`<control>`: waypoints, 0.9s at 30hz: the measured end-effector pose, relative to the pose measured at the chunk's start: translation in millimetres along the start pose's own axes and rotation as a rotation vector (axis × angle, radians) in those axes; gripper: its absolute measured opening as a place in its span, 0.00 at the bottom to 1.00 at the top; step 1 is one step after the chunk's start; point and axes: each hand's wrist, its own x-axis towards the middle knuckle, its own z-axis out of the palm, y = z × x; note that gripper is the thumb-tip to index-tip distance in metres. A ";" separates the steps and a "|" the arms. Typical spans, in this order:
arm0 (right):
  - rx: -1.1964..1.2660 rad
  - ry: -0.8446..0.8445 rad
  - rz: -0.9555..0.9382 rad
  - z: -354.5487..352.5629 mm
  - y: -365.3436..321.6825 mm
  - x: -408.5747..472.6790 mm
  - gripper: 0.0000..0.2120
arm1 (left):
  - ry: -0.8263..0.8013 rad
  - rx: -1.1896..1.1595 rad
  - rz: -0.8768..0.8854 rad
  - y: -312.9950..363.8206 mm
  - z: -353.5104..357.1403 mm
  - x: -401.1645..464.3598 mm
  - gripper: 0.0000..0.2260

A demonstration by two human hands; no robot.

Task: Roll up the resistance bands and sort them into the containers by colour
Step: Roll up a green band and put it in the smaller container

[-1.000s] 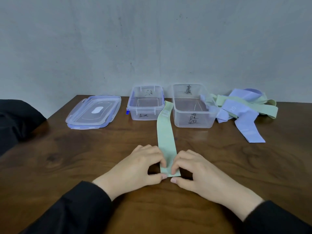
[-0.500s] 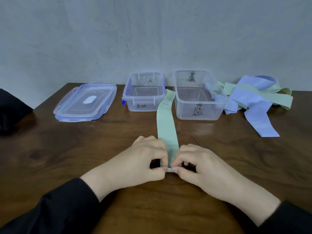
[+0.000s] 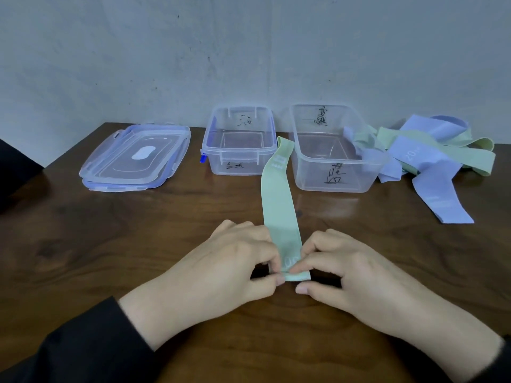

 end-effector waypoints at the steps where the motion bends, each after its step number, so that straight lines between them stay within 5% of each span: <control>1: -0.001 0.009 -0.002 0.4 -0.7 0.7 0.13 | -0.004 0.029 0.003 0.4 0.2 -0.7 0.08; 14: 0.122 0.013 0.063 -2.4 -11.8 -3.6 0.03 | -0.029 0.057 0.030 11.3 -4.8 -4.2 0.10; 27: 0.028 -0.015 0.102 -3.1 -12.7 -0.6 0.06 | 0.024 0.060 -0.055 10.4 -1.9 -2.7 0.09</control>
